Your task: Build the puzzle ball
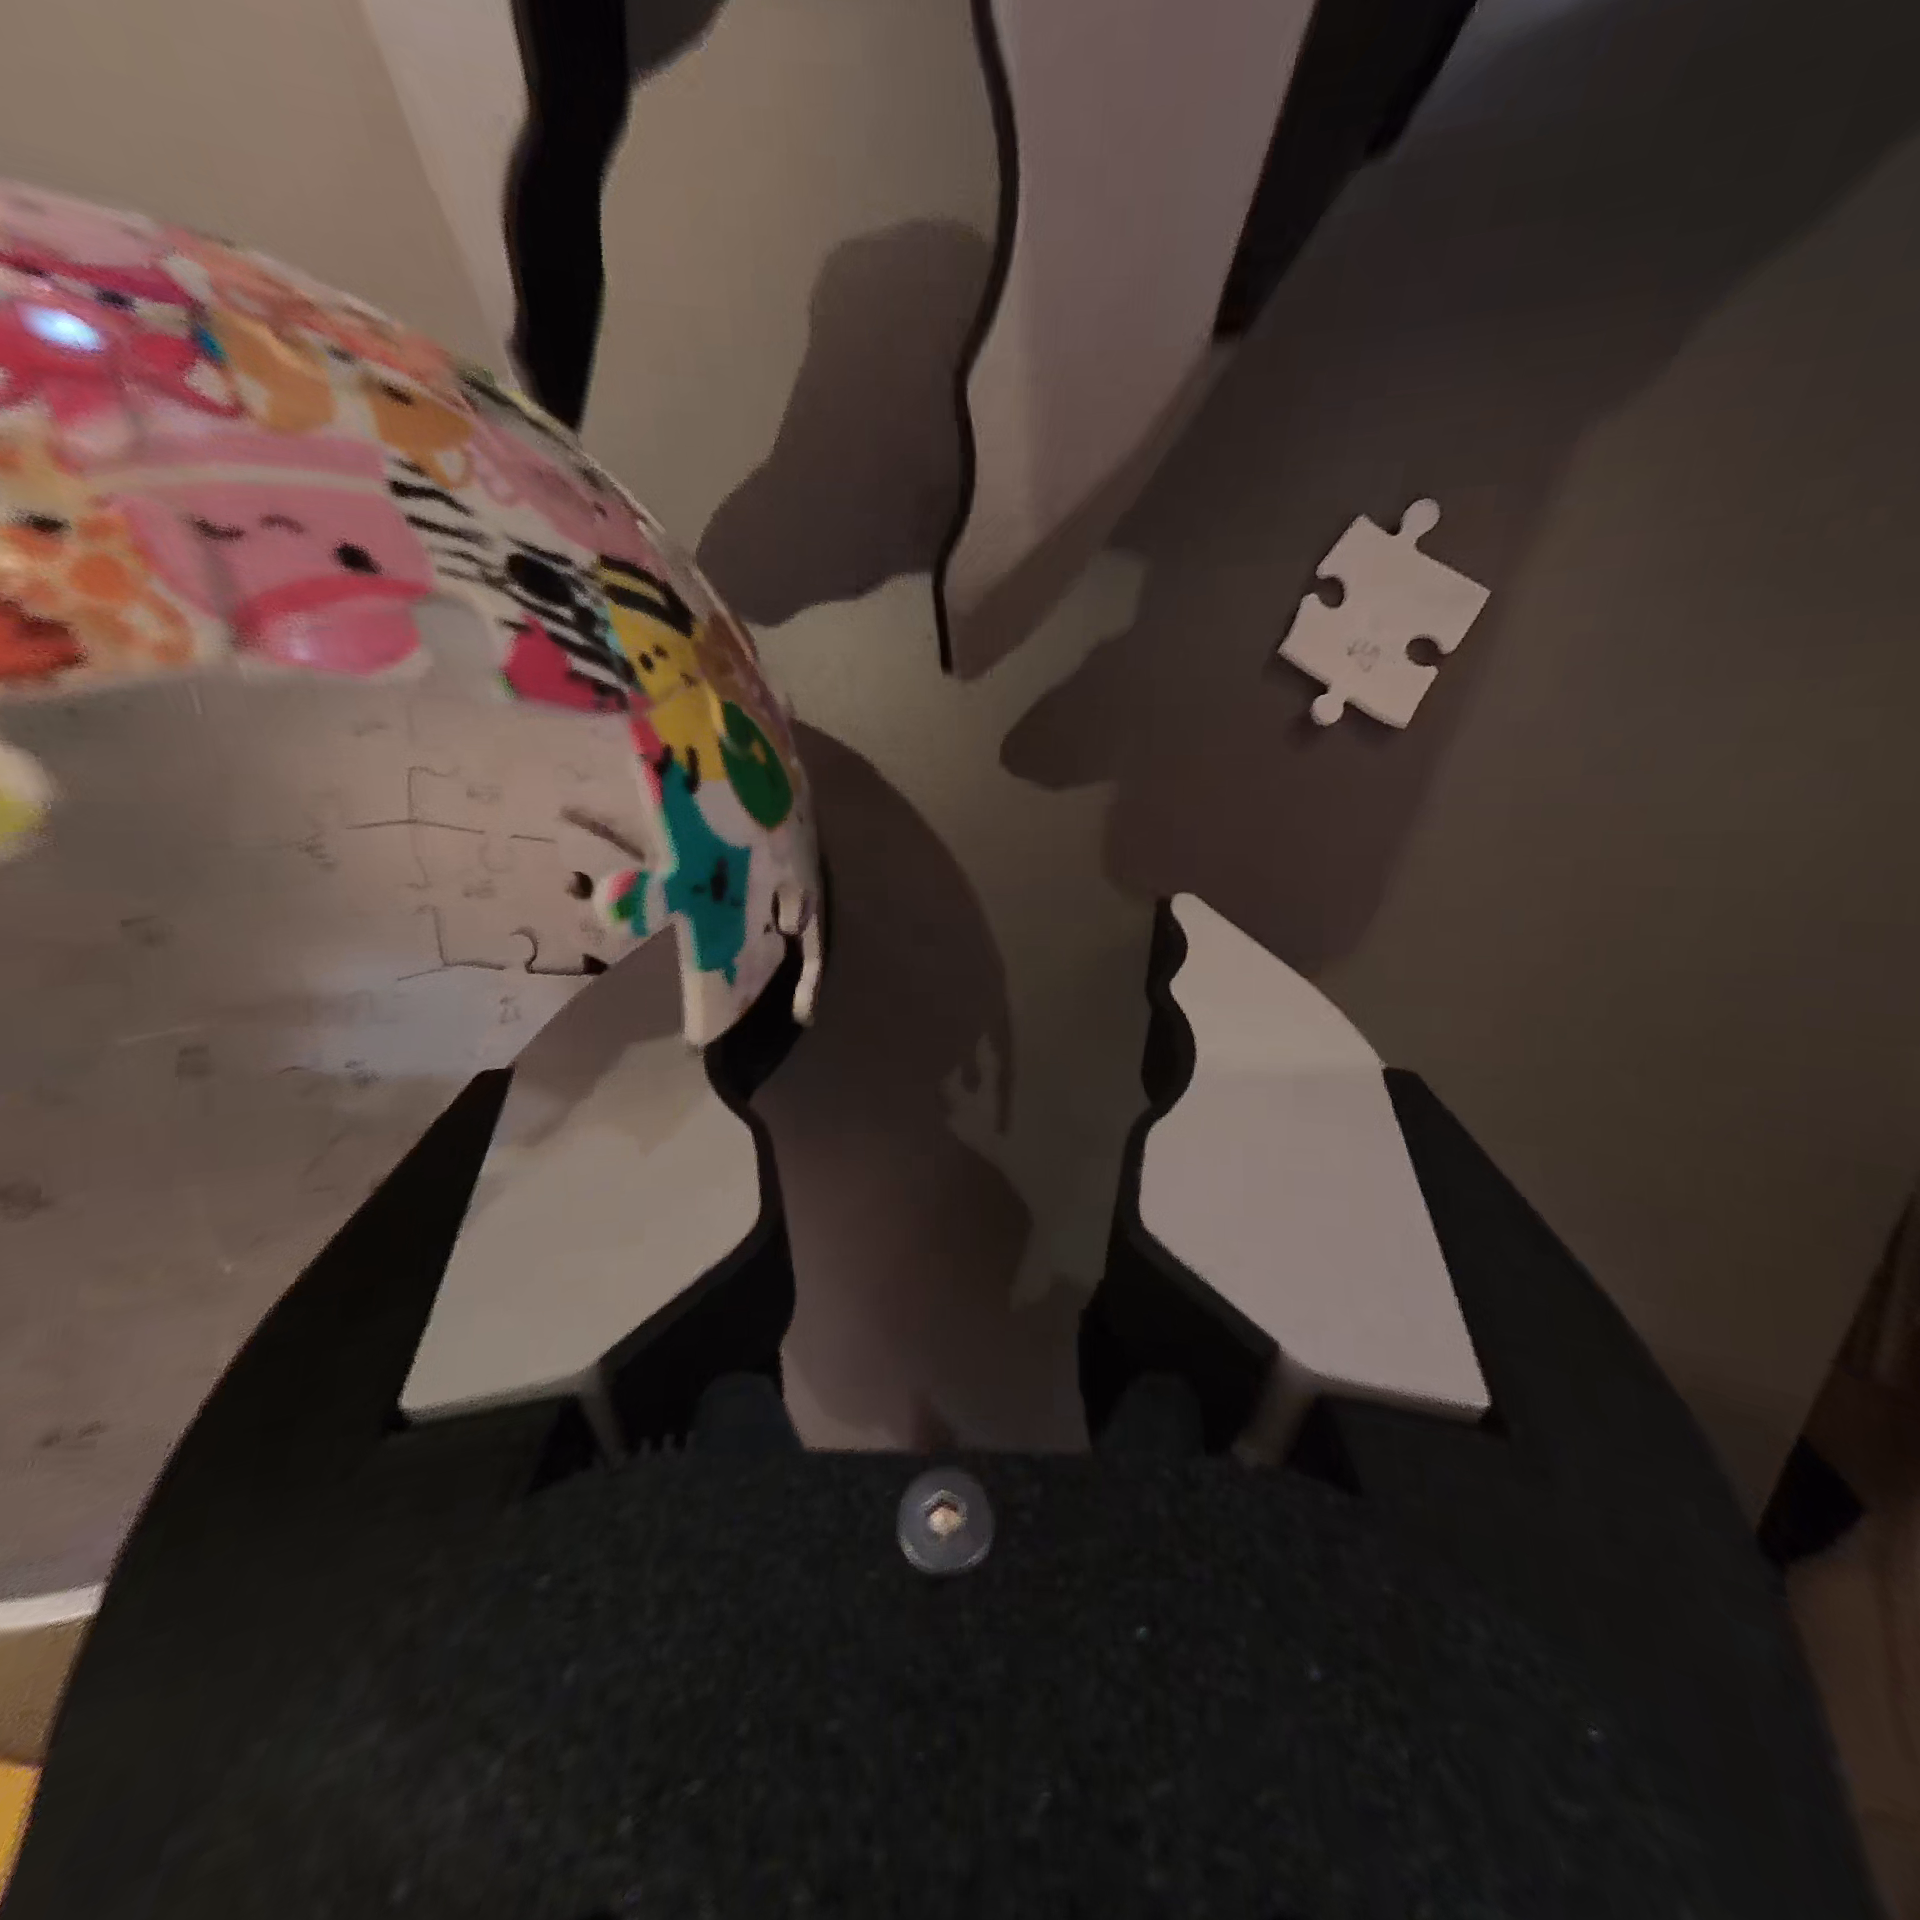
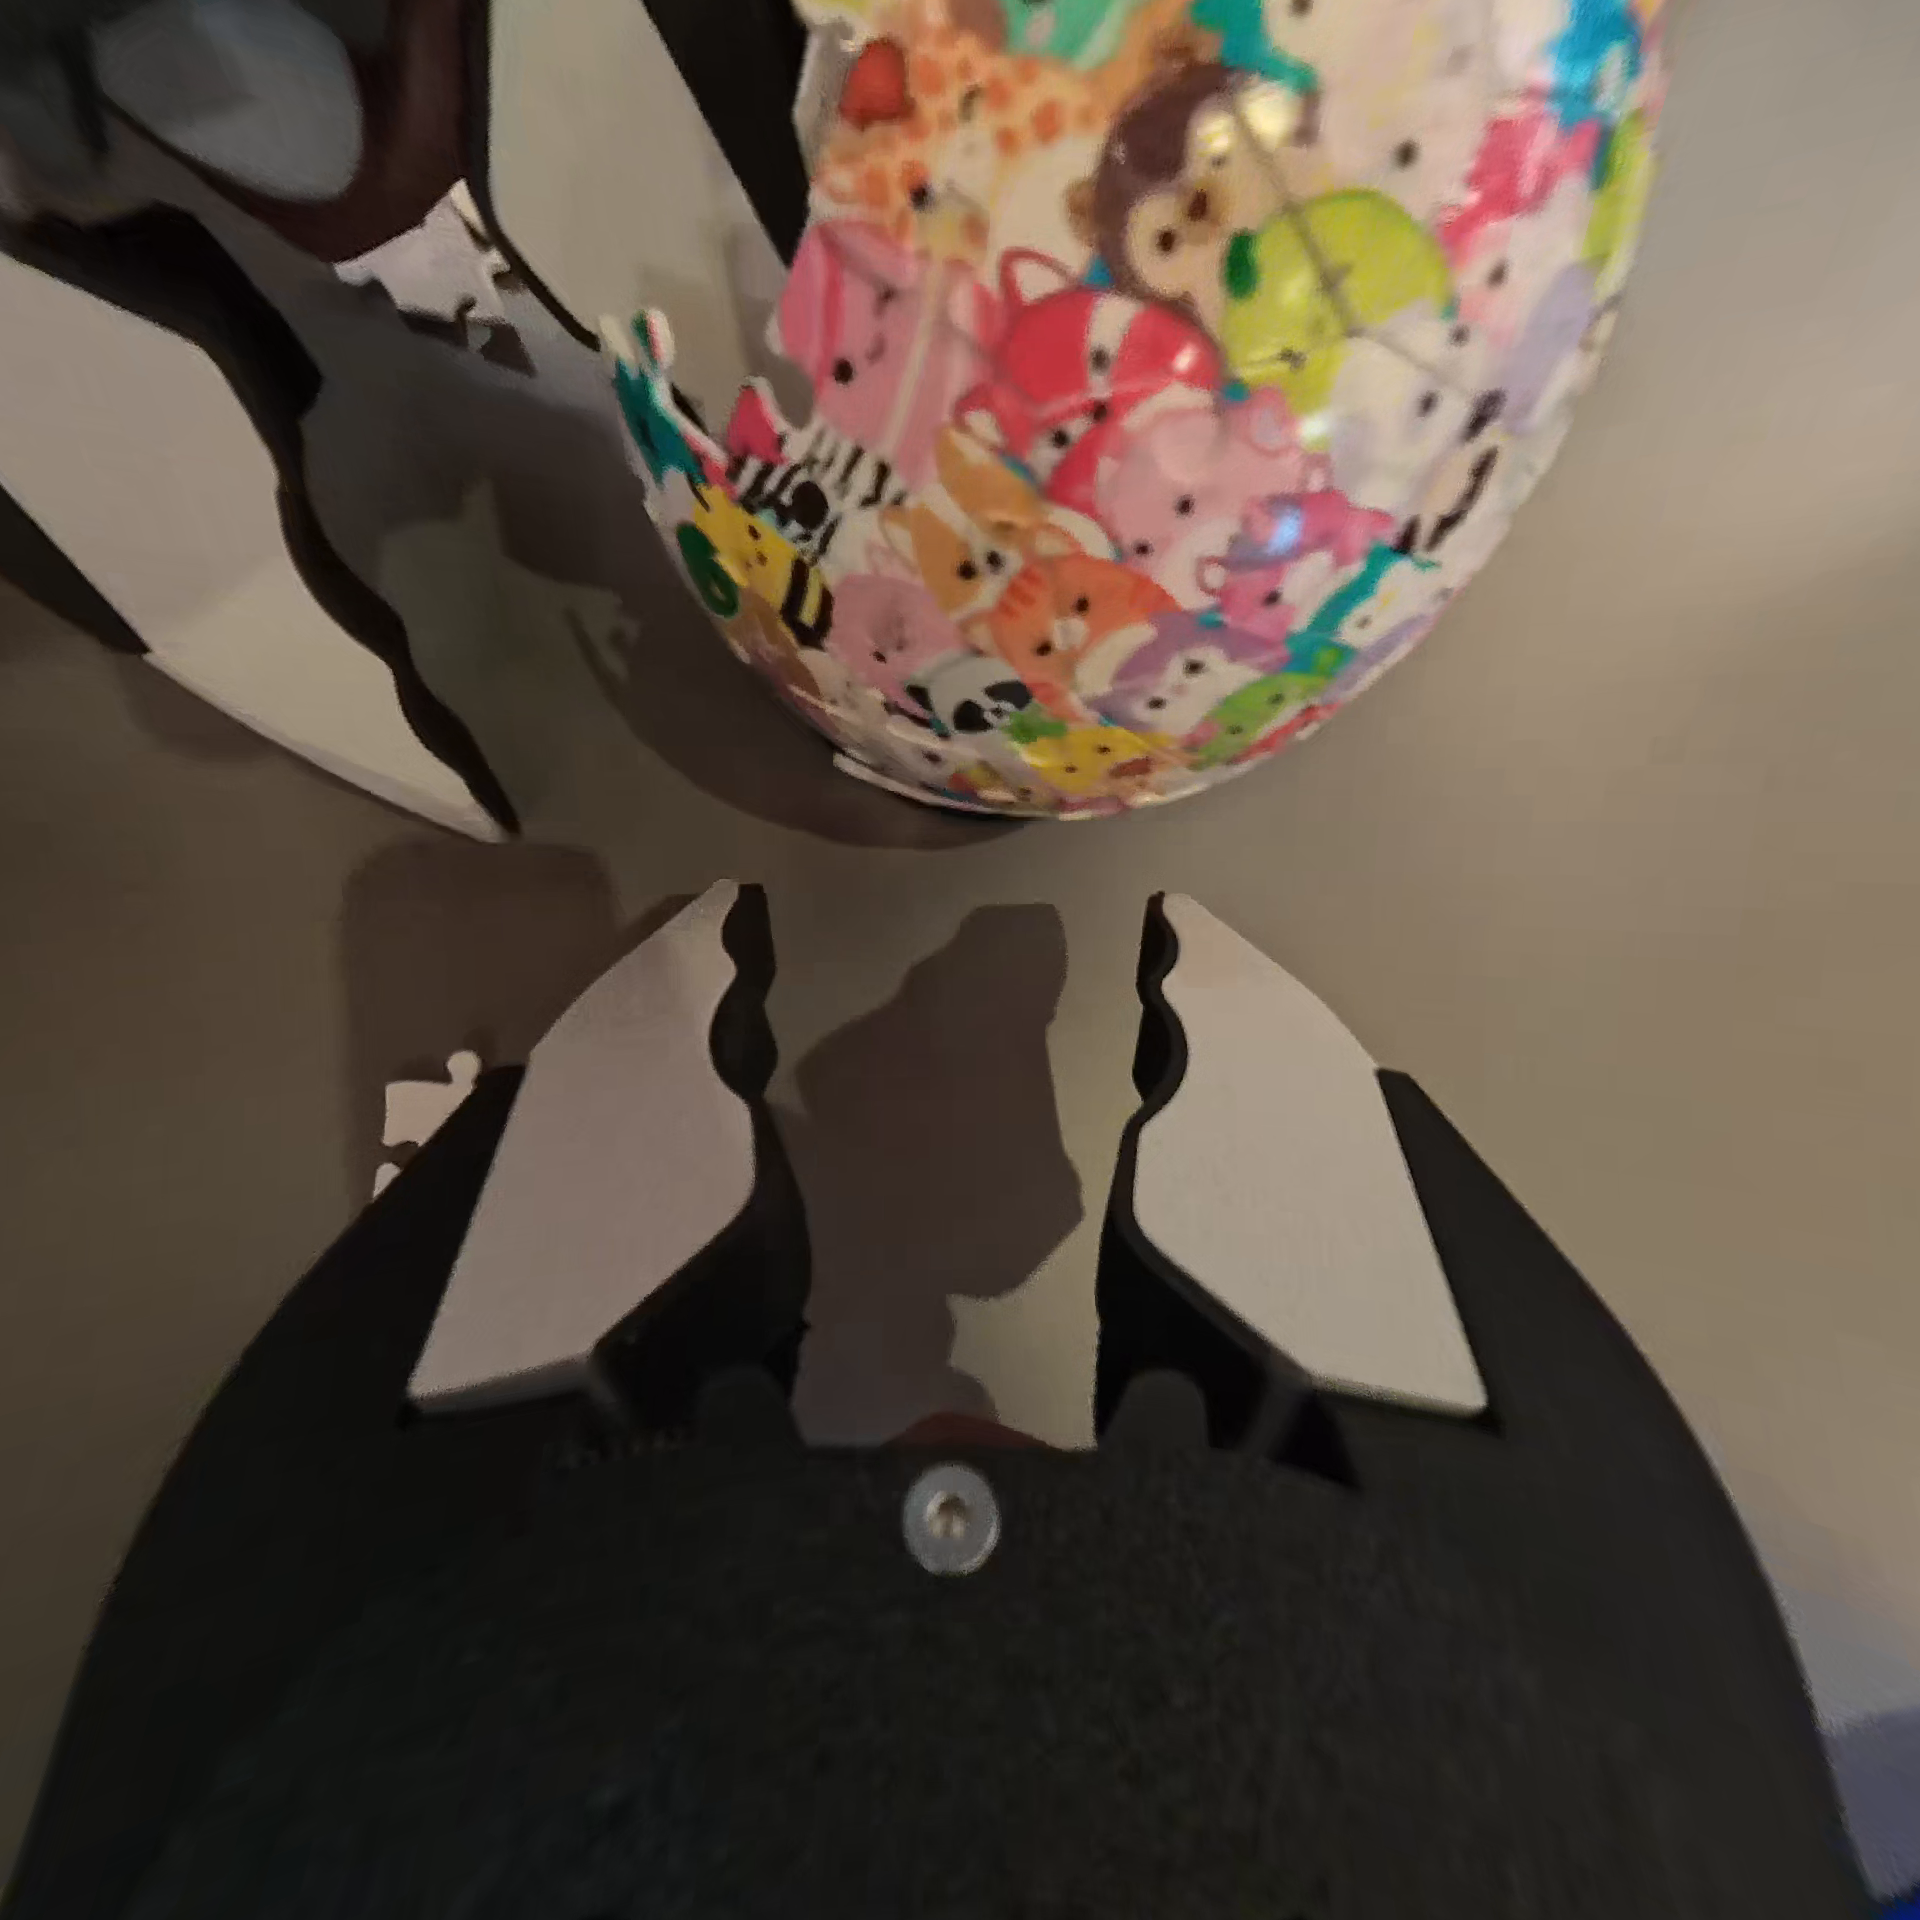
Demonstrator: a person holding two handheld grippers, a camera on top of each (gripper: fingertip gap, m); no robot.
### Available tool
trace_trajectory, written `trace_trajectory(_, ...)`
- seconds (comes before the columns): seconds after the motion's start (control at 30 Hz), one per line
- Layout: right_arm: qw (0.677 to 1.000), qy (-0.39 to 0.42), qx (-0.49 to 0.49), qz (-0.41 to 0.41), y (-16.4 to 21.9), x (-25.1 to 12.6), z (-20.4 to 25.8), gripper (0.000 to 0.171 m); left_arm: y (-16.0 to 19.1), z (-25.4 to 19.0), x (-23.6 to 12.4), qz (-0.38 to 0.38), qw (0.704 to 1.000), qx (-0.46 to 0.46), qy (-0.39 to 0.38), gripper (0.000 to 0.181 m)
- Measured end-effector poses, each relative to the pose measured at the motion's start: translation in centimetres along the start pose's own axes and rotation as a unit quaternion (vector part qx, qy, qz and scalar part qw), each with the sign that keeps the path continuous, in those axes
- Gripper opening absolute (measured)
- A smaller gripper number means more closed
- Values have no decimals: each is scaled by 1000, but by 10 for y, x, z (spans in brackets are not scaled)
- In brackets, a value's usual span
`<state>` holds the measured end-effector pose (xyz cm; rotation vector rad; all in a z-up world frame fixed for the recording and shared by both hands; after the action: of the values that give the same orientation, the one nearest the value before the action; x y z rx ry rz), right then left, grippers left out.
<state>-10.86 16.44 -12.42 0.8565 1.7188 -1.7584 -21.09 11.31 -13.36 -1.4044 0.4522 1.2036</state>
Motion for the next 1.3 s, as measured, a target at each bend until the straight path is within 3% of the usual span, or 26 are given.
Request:
trace_trajectory(0.17, 1000, -3, 21, -4, 7, 1, 2, 68, -3, 7, -7, -13, 1000, -22, -17, 76)
trace_trajectory(0.5, 999, -6, 35, 13, 20, -8, 18, 68, 1, 9, 10, 37, 998, -38, -20, 89)
trace_trajectory(0.8, 999, -1, 38, 15, 18, -9, 15, 68, -3, 3, 1, 27, 999, -44, -12, 80)
trace_trajectory(0.97, 999, 0, 38, 17, 19, -9, 17, 68, -1, 16, 7, 43, 996, -57, -46, 88)
trace_trajectory(1.3, 999, -7, 42, 33, 22, -3, 21, 69, -3, 16, 14, 70, 996, -57, -21, 94)
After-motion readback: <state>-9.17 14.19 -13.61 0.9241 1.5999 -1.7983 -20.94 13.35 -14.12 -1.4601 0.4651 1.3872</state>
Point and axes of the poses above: each gripper's, where its closed fingertips meet, x out along the fingers, y out of its underside, z = x × y across the jaws, the point moved 6 cm from there along -x, back along the fingers, and after that the axes turned 7 degrees about -y, right-handed, at the moved point
